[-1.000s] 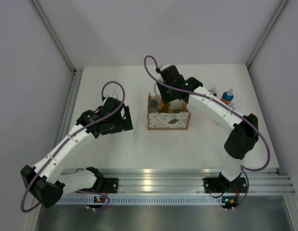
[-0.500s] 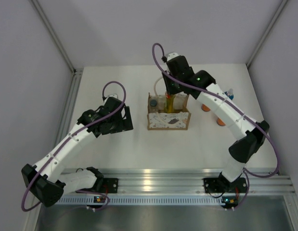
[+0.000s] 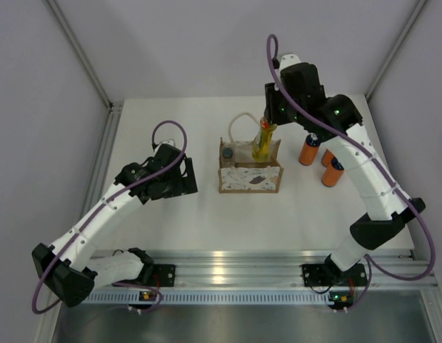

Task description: Take the personal care products out of the canvas bag

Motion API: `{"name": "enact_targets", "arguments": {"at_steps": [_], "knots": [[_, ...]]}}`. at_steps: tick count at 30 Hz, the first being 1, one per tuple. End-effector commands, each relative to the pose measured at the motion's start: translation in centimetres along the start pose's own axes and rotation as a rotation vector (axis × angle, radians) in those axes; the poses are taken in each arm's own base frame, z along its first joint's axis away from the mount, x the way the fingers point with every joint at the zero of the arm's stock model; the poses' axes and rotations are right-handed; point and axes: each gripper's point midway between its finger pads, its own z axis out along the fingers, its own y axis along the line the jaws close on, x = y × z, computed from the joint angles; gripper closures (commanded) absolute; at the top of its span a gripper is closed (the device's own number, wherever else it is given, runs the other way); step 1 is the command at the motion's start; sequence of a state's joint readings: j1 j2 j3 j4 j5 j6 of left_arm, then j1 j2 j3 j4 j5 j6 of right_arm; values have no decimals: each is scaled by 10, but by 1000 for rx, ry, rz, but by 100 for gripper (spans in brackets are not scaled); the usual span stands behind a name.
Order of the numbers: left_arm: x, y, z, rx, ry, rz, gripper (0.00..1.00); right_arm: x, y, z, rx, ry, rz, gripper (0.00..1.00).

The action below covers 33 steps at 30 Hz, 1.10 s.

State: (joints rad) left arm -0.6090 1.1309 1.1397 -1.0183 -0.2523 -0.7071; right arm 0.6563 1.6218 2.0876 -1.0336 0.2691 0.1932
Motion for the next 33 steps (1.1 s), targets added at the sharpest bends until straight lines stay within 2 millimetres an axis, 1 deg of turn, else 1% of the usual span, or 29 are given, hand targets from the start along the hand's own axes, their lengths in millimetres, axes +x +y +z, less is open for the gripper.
{"name": "enact_targets", "arguments": {"at_steps": [1,2,3,6,9,10,14,15,17,18,19,20,21,23,24,25,26,27,28,29,33], "knots": [[-6,-1,-4,6,-23,6,2,-64,-32,-68,1,-253,135,100],[-6,-1,-5,6,-21,7,2,-65,-41,-71,20,-259,143,100],[-6,-2,-5,9,-22,4,2,-68,-46,-79,27,-274,149,100],[-6,-2,-5,11,-20,4,1,-67,-66,-92,69,-287,162,100],[-5,-3,-5,14,-18,1,2,-63,-82,-98,109,-286,166,100],[-5,-2,-5,13,-17,0,2,-56,-86,-93,121,-266,163,100],[-4,-3,-5,16,-14,-1,1,-39,-108,-89,206,-231,165,100],[-4,-3,-5,17,-13,-1,2,-32,-114,-86,236,-214,158,100],[-4,-4,-5,20,-13,-2,1,-28,-124,-84,274,-217,162,100],[-5,-4,-6,20,-14,-2,1,-18,-128,-81,285,-201,165,100],[-5,-3,-6,19,-14,-3,2,-20,-130,-78,283,-217,172,100],[-5,-4,-6,20,-14,-3,1,-16,-136,-76,299,-216,178,100],[-5,-4,-6,24,-16,-6,1,-3,-140,-71,310,-195,177,100],[-4,-4,-7,27,-15,-6,2,2,-149,-65,333,-203,192,100],[-5,-5,-8,30,-16,-8,1,16,-152,-59,341,-181,191,100],[-5,-4,-8,30,-18,-9,2,15,-159,-57,355,-205,201,100],[-5,-4,-8,31,-17,-10,1,28,-163,-51,364,-184,200,100],[-5,-4,-9,33,-19,-11,1,33,-165,-47,370,-183,202,100],[-5,-4,-9,34,-21,-11,1,32,-173,-46,379,-206,209,100],[-5,-4,-9,35,-22,-12,2,44,-175,-38,379,-182,208,100],[-5,-4,-10,37,-22,-12,1,59,-181,-19,362,-165,205,100]]}}
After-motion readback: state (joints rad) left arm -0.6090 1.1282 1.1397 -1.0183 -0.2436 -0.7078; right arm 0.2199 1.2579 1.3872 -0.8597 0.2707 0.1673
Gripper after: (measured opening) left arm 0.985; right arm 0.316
